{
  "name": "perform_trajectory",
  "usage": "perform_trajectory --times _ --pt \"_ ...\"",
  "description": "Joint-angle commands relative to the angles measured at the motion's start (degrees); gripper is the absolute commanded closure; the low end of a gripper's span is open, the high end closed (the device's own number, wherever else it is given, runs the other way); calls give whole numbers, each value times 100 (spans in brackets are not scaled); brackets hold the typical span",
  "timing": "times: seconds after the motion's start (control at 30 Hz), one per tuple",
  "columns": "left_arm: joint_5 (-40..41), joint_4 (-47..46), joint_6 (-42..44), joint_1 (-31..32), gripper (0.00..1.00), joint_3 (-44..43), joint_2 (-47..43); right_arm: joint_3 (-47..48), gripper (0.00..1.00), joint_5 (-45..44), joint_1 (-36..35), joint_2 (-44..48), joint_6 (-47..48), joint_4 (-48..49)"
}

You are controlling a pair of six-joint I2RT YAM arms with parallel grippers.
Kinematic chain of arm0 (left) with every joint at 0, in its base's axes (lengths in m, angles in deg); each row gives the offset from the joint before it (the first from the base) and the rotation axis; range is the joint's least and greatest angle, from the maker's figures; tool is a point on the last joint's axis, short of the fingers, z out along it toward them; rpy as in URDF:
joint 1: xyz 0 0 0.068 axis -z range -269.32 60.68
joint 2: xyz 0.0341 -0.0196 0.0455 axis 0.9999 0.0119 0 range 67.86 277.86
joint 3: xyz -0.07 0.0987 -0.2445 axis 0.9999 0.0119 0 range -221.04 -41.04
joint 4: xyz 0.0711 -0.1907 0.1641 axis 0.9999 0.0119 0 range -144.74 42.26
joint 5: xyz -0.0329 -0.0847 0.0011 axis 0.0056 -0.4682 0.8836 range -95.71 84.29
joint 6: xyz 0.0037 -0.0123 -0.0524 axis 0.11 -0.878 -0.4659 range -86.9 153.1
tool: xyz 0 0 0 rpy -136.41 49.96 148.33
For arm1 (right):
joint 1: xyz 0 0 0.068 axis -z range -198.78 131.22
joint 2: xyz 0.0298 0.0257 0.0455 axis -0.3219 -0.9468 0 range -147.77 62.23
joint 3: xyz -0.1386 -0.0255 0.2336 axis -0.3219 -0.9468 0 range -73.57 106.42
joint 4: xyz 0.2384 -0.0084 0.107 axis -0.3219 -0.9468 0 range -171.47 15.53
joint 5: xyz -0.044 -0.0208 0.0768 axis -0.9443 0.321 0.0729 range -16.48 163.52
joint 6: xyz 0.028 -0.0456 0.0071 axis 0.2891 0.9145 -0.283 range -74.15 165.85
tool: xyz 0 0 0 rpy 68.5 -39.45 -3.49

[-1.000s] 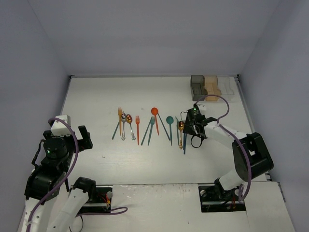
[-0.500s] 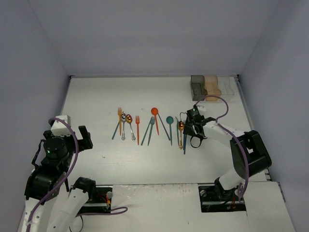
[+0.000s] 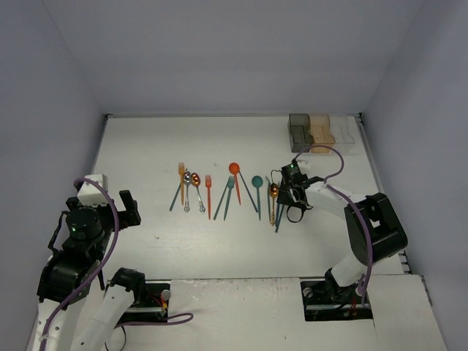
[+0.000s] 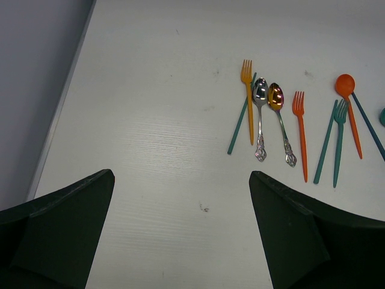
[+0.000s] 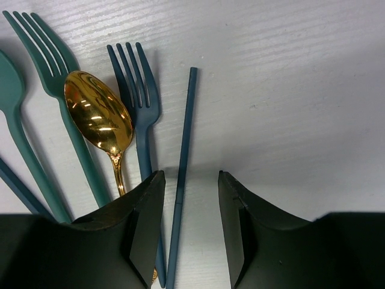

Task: Sort the eating utensils into containers

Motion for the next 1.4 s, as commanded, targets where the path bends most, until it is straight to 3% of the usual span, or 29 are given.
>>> perform_trajectory --times 0.0,0.23,0.67,1.13,1.23,1.37 --pt "-16 -214 -29 20 6 -113 111 -209 63 -13 -57 84 -299 7" --pt "-16 -179 -29 17 6 -183 153 -708 68 -12 -234 328 -828 -326" --pt "-111 -36 -140 15 6 -419 329 -511 72 -387 -1055 -48 -1655 -1610" --pt "-211 59 -255 76 6 -676 508 -657 78 -52 -1358 69 -2350 -2133" --pt "-174 25 -284 79 6 -620 504 -711 83 1 -1367 97 -2464 -2133" --pt "-166 32 -293 138 6 -614 586 -758 100 0 -1375 56 -2536 -2133"
